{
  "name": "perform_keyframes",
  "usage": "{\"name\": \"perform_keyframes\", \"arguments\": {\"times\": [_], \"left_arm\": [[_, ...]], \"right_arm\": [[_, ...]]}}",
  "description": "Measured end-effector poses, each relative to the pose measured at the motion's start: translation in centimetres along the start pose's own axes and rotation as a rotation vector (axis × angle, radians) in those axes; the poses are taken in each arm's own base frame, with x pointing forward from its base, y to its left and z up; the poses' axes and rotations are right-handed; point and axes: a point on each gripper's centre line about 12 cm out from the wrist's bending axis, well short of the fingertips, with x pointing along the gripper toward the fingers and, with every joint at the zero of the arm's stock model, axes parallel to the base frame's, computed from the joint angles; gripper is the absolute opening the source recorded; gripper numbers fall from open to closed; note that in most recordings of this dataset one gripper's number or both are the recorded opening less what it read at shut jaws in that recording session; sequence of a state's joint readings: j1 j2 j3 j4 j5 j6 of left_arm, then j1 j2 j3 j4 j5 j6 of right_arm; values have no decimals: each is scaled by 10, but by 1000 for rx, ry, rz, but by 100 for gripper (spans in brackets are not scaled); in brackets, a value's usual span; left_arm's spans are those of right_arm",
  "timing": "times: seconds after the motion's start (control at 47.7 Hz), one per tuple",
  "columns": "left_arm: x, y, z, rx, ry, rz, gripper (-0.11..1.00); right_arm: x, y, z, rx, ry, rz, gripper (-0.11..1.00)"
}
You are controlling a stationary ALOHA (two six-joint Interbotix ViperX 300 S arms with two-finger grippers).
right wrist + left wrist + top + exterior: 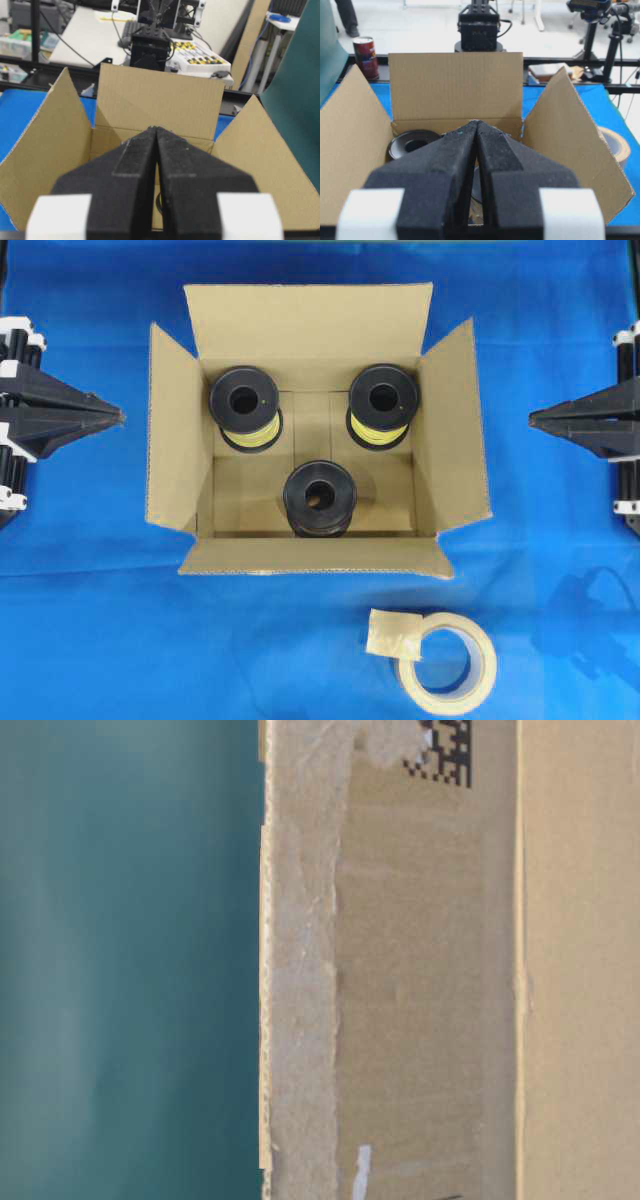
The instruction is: Close the cardboard box.
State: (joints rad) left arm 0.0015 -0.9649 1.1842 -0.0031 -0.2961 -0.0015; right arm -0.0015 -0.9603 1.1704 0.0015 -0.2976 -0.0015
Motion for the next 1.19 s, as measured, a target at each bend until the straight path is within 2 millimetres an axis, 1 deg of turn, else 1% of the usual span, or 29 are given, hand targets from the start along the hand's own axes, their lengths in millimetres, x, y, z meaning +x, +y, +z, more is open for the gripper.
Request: {"name": "perform_keyframes", "arguments": {"times": [0.084,0.294,0.419,0.545,0.776,0.943,1.006,1.195], "left_arm": [[-1,1,-1,-7,15,5,0],[-9,1,-6,-21,83,5,0],[-17,0,-19,-35,176,5,0],[-22,0,-39,-35,268,5,0],[-24,0,-71,-59,382,12,0],[-23,0,-88,-83,446,20,0],[-21,0,-91,-87,451,22,0],[-17,1,-94,-87,431,23,0]], "right_arm": [[0,0,-1,3,14,0,0],[-6,-3,-15,14,150,-15,0],[-9,-5,-23,28,233,-28,0],[-11,-6,-32,33,294,-37,0],[-15,-9,-71,41,424,-54,0],[-11,-9,-94,57,494,-60,0],[-8,-10,-101,60,503,-63,0],[0,-11,-111,64,505,-69,0]]}}
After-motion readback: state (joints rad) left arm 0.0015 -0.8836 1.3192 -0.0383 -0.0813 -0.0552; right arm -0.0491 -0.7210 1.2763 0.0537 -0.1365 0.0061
